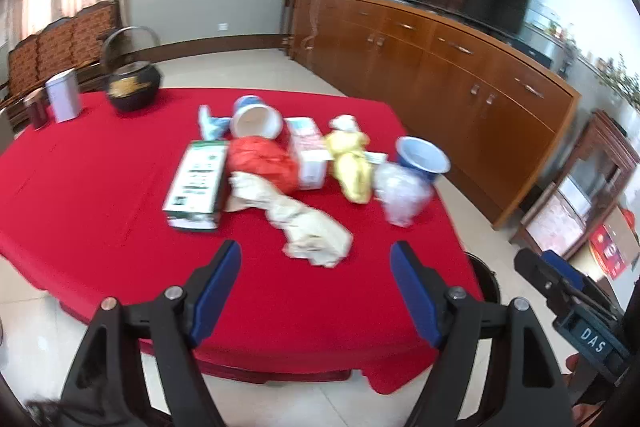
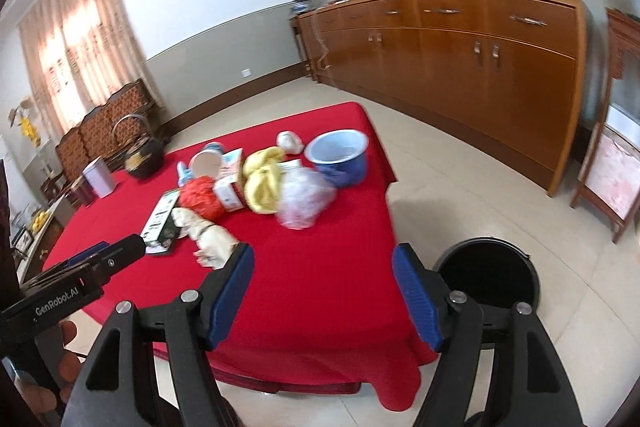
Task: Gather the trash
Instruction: 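Move both tools back toward the milk carton and beige paper, then grasp the milk carton with left tool while right tool grasps beige paper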
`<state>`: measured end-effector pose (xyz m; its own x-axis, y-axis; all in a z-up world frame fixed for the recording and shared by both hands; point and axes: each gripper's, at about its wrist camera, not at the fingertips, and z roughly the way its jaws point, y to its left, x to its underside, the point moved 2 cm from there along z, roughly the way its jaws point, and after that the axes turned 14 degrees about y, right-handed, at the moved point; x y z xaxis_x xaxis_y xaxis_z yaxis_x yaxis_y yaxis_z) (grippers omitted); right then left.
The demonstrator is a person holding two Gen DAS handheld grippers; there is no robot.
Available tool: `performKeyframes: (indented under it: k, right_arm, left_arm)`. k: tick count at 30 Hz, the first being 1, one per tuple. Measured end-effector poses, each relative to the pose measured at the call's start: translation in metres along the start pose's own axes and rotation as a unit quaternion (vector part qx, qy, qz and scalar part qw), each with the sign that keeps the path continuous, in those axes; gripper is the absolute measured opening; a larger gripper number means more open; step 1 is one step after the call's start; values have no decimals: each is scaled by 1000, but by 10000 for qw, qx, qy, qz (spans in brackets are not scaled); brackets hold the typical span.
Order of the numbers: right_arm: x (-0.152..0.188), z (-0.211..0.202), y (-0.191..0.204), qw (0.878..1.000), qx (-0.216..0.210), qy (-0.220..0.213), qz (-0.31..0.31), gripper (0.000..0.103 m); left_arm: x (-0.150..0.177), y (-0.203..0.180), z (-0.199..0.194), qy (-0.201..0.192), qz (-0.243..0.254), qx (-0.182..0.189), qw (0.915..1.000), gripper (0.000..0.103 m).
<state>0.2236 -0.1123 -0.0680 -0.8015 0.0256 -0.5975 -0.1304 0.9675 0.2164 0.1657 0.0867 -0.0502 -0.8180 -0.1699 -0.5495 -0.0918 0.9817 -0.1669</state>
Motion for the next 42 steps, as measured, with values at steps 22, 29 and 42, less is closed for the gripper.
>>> performKeyframes:
  k: [22,29,42]
  right_arm:
    - [-16,88,102,9931,-560,456,-927,73]
    - [-26,129,119,9898,-673,679,-1052,73]
    - [-37,189,132,9863,-666,1041,-1092,73]
  left_arm:
    - [-5,84,38,238,-666,-400,9967,78]
    - [-16,99,55,271,-783,-452,9955,78]
    - [-28,116,84,403,-837,-449,9947,78]
